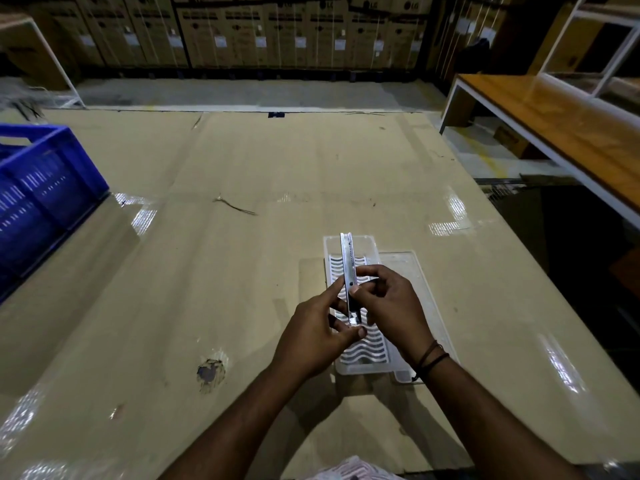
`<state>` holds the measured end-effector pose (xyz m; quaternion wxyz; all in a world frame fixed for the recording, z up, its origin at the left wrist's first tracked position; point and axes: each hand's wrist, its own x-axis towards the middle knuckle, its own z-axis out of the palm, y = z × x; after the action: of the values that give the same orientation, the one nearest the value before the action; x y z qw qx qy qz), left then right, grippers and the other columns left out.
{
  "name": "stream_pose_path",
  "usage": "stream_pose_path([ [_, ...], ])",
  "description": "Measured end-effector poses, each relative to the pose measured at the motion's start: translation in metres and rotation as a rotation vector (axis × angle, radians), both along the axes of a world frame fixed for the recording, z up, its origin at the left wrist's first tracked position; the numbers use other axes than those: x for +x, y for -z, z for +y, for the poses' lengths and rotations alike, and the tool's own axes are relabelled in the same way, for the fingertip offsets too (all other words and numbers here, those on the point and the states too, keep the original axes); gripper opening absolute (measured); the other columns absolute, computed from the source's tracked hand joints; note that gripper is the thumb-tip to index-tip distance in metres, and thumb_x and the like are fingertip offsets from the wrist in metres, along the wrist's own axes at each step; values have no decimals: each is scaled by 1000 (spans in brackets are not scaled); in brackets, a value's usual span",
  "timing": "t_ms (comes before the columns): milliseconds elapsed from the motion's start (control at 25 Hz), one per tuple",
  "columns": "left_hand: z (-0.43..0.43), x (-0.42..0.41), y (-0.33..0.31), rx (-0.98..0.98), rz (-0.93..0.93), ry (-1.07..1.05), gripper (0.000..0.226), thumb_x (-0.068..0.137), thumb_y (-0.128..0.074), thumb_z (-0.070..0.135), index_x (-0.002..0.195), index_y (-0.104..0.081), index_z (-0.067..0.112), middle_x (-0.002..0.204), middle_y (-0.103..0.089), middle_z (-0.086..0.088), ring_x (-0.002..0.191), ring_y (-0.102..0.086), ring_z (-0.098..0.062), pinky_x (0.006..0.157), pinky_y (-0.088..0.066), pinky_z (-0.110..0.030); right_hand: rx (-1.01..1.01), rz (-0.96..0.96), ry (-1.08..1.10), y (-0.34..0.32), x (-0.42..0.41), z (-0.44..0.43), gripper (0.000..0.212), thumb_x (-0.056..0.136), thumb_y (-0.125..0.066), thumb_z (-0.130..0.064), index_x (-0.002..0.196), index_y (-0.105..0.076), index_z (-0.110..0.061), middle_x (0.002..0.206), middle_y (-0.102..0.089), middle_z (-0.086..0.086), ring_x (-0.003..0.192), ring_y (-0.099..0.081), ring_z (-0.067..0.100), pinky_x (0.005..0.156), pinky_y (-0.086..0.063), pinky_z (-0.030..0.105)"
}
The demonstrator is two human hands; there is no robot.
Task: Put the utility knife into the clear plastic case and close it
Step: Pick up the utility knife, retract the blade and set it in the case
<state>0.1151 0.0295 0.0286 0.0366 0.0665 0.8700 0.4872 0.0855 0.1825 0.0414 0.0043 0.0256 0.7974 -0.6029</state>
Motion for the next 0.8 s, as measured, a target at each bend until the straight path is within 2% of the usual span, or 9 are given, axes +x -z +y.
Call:
stream_pose_path([
  [120, -1, 0, 2, 11, 3, -6, 93, 78, -89, 30, 153, -38, 50, 103, -68, 15, 80, -73, -5, 73, -58, -21, 20, -6, 7, 0, -2, 2, 28, 87, -72, -9, 109, -70, -25, 75, -76, 4, 68, -75, 12, 61, -54, 32],
  [240, -3, -1, 8, -22, 6, -53, 87, 78, -89, 31, 152, -44, 42, 117, -62, 11, 94, -67, -6, 78, -60, -27, 95, -26, 29, 3, -4, 6, 33, 88, -71, -9, 120, -67, -16, 74, -75, 4, 65, -74, 13, 58, -59, 29],
  [360, -4, -2, 14, -58, -30, -123, 77, 84, -83, 34, 152, -46, 36, 130, -56, 4, 102, -63, -9, 88, -62, -36, 247, -30, 42, 8, -8, 8, 44, 87, -71, -12, 130, -63, -19, 78, -76, 1, 71, -75, 13, 71, -65, 40],
  [480, -3, -3, 16, -38, -74, -184, 69, 90, -77, 35, 152, -47, 34, 133, -54, 3, 94, -64, -6, 83, -65, -41, 425, 1, 29, 11, -12, 6, 47, 88, -67, -11, 134, -62, -18, 79, -76, 4, 68, -73, 15, 76, -64, 43],
  [560, -3, -4, 17, -66, -82, -190, 66, 92, -74, 36, 152, -46, 33, 134, -56, 3, 93, -67, -6, 84, -64, -41, 500, 15, 5, 12, -15, 2, 41, 87, -65, -11, 128, -66, -18, 84, -77, 6, 71, -73, 19, 76, -63, 41],
  [640, -3, -5, 19, -90, -75, -181, 66, 92, -73, 36, 152, -47, 32, 134, -61, 1, 105, -70, -17, 93, -60, -44, 573, 9, -35, 15, -17, -3, 30, 84, -63, -11, 112, -71, -18, 86, -77, 5, 76, -73, 22, 75, -61, 34],
  [720, -4, -6, 21, -91, -80, -182, 66, 91, -73, 35, 152, -48, 30, 127, -67, 2, 108, -70, -22, 96, -58, -44, 648, -27, -50, 22, -21, -9, 23, 81, -61, -13, 101, -71, -17, 88, -77, 4, 81, -72, 24, 74, -59, 31],
  [800, -5, -6, 22, -83, -87, -188, 66, 91, -73, 33, 152, -48, 27, 115, -69, 6, 103, -70, -21, 93, -56, -39, 712, -53, -46, 29, -25, -13, 22, 78, -61, -17, 98, -70, -16, 92, -77, 5, 88, -71, 27, 74, -59, 34],
])
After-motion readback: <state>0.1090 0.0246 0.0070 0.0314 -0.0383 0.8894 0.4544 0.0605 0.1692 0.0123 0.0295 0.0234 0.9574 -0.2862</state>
